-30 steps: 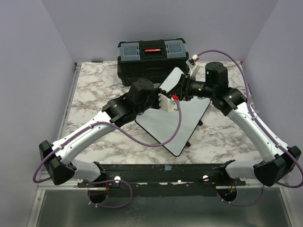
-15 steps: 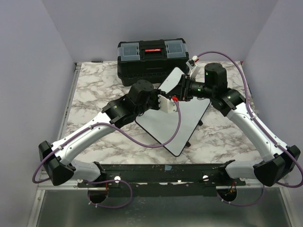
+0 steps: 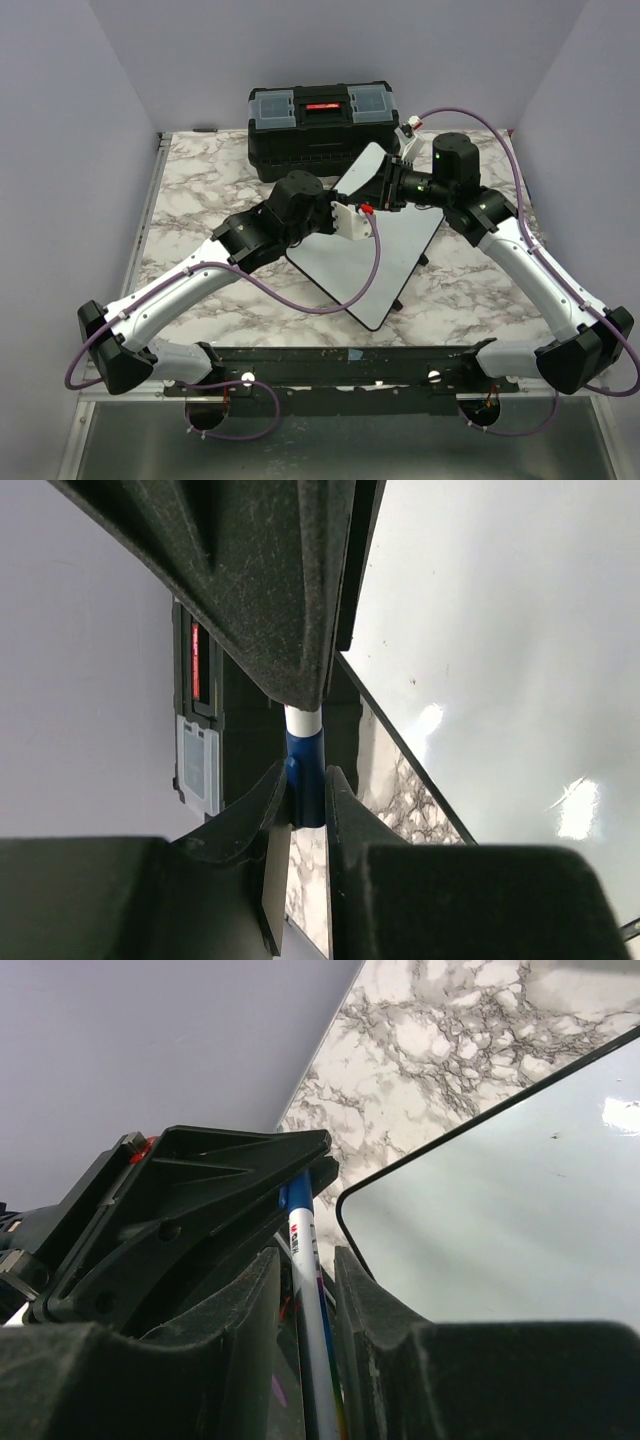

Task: Write a sentence on the whiteboard
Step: Pass from the left arm to the right

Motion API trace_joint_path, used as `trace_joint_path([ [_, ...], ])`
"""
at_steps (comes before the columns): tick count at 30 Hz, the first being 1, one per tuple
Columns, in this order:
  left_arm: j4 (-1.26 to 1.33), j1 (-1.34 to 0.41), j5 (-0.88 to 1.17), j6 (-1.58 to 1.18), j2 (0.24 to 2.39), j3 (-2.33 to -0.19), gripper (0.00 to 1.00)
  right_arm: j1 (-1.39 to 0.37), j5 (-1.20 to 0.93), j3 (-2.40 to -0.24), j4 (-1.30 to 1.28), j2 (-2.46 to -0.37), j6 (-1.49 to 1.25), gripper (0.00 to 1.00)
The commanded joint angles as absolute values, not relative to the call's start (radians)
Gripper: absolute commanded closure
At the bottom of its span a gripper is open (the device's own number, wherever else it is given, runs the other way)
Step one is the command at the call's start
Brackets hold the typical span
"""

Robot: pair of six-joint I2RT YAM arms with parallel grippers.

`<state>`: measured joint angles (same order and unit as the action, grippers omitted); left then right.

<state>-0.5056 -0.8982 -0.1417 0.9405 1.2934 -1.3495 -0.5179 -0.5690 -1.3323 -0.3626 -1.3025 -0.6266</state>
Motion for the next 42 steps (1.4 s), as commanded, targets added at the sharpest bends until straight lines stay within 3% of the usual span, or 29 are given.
trace_joint_path([
  [1,-0.478,-0.927,-0.087,0.929,1.267,-1.365,1.00,-0.526,-0.554,-1.313,-0.315,-1.324,-0.641,0.70],
  [11,-0.468,-0.930,-0.088,0.913,1.264,-1.362,1.00,-0.525,-0.565,-1.295,-0.307,-1.326,-0.644,0.99],
  [17,-0.371,-0.928,-0.154,0.917,1.238,-1.306,0.97,-0.526,-0.517,-1.286,-0.316,-1.295,-0.612,0.99],
  [18,-0.354,-0.928,-0.173,0.919,1.234,-1.292,0.91,-0.526,-0.499,-1.294,-0.330,-1.291,-0.603,0.99],
  [21,-0.273,-0.922,-0.223,0.892,1.214,-1.245,0.49,-0.526,-0.416,-1.307,-0.375,-1.277,-0.567,0.99],
  [24,-0.195,-0.917,-0.263,0.828,1.186,-1.195,0.20,-0.525,-0.308,-1.298,-0.399,-1.246,-0.538,0.99],
  [25,-0.177,-0.913,-0.276,0.803,1.180,-1.187,0.15,-0.526,-0.253,-1.293,-0.407,-1.233,-0.532,0.99],
  [35,-0.255,-0.897,-0.188,0.365,1.170,-1.251,0.08,-0.523,0.146,-1.296,-0.436,-1.189,-0.451,0.99],
  [42,-0.252,-0.901,0.131,-0.099,1.246,-1.285,0.19,-0.513,0.320,-1.352,-0.416,-1.209,-0.401,0.99],
])
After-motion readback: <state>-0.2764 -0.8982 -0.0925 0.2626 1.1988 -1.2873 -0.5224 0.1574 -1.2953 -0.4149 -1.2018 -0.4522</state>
